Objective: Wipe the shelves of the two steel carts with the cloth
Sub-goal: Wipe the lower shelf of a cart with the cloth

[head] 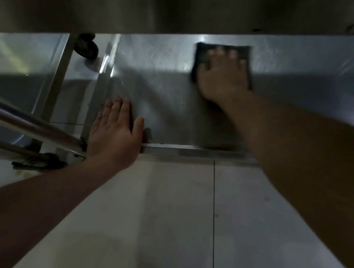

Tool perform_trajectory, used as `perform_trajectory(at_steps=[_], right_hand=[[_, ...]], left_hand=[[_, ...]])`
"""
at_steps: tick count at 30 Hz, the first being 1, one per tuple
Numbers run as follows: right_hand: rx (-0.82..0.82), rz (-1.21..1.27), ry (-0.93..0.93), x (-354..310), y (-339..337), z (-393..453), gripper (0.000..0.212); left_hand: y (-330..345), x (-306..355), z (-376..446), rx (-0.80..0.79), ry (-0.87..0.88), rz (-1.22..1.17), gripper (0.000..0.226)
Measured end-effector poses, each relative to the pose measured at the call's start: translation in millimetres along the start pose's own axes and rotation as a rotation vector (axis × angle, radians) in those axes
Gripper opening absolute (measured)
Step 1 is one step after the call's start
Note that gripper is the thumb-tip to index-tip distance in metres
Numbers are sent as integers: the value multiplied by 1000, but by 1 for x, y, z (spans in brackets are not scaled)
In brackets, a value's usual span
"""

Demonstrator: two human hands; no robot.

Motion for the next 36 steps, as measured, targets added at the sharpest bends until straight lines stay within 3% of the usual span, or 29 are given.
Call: perform_trajectory(at_steps=[3,5,12,16,23,31,33,36], right_hand=[[-206,-12,-315,-88,60,-41,65],[-263,-5,-449,-109,77,-74,64],[-367,-89,-551,-47,59,-127,63],[-379,-94,-474,16,28,-138,64],[-320,-99,-285,151,-43,-142,69],[14,-19,248,328,-138,-139,73],[51,-3,367,346,-145,-143,75],[24,32,374,322,-135,-142,78]], left_hand=[[-2,-1,-2,-5,-24,-52,79],[-3,-3,-4,1,-44,-85,78],[-3,2,-1,-66,-1,-35,77],[-3,5,0,-150,19,0,78],[-32,51,-2,-109,121,69,76],[-44,181,-39,-69,343,-22,68],[-40,200,-55,-97,401,4,69],[-30,208,-71,-157,416,22,74]])
Point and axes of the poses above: each hand's wrist, its own z-axis towards the middle knuckle, its own y-axis out of the palm, x = y × z, the point moved 10 cm from there along z, towards the middle knuckle, and after that the axes turned 14 degrees about z, right-handed, at the moved point
